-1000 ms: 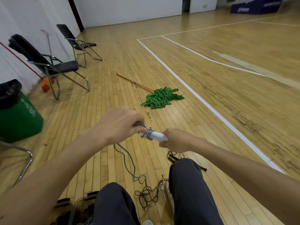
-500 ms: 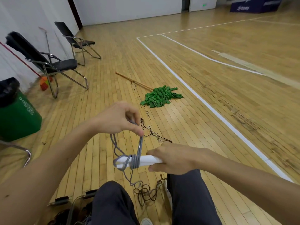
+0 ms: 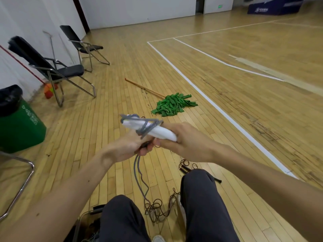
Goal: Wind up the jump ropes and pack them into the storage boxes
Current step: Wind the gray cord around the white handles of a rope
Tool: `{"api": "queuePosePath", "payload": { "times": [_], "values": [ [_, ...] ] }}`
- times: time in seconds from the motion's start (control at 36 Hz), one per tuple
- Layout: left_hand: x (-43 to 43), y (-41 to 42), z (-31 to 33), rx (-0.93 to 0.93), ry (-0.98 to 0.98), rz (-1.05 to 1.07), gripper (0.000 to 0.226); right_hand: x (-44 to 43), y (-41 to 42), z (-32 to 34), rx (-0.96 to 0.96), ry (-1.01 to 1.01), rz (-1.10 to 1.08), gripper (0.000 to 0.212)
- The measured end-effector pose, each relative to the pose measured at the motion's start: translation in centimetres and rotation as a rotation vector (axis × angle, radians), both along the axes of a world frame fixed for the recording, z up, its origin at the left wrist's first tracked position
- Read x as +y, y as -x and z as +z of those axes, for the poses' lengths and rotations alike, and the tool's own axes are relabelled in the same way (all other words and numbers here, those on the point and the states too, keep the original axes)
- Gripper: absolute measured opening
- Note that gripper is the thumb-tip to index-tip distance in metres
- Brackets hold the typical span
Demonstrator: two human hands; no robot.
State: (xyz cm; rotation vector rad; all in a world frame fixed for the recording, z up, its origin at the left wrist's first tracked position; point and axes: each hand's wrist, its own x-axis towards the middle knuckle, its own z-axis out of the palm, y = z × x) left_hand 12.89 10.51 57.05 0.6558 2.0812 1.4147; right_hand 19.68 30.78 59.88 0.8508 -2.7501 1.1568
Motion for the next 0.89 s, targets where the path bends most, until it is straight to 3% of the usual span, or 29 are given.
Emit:
{"api": "queuePosePath", "payload": {
  "times": [0.11,0.25,0.36,0.47,0.58,0.69,0.89],
  "values": [
    [0.6,-0.5,1.2,-0.003,-0.004,0.078,0.042,0.8,0.9,-0.5,-0.003,0.021,-0.137,0.016],
    [1.1,-1.4,1.5,0.206,0.11,0.038,0.043,1.5,1.7,-1.1,0.001,-0.078,-0.281,0.021],
    [1.6,-1.4,2.1,0.613,0.431,-0.038,0.039,1.7,2.3,-2.0,-0.01,-0.203,-0.403,0.014],
    [2.0,-2.2,3.0,0.884,0.785,-0.129,0.046,1.3,2.4,-2.8,-0.095,-0.308,-0.412,0.017],
    [1.9,-2.6,4.2,1.1,1.002,-0.239,0.025,0.8,1.9,-2.8,-0.158,-0.484,-0.342,0.016],
    [1.6,-2.3,5.1,1.129,1.038,-0.332,0.031,0.4,1.2,-2.4,-0.167,-0.592,-0.275,0.019],
    [1.6,-2.4,6.2,1.115,0.951,-0.399,0.032,-0.2,-0.2,-2.2,-0.015,-0.758,-0.198,0.022]
  ]
}}
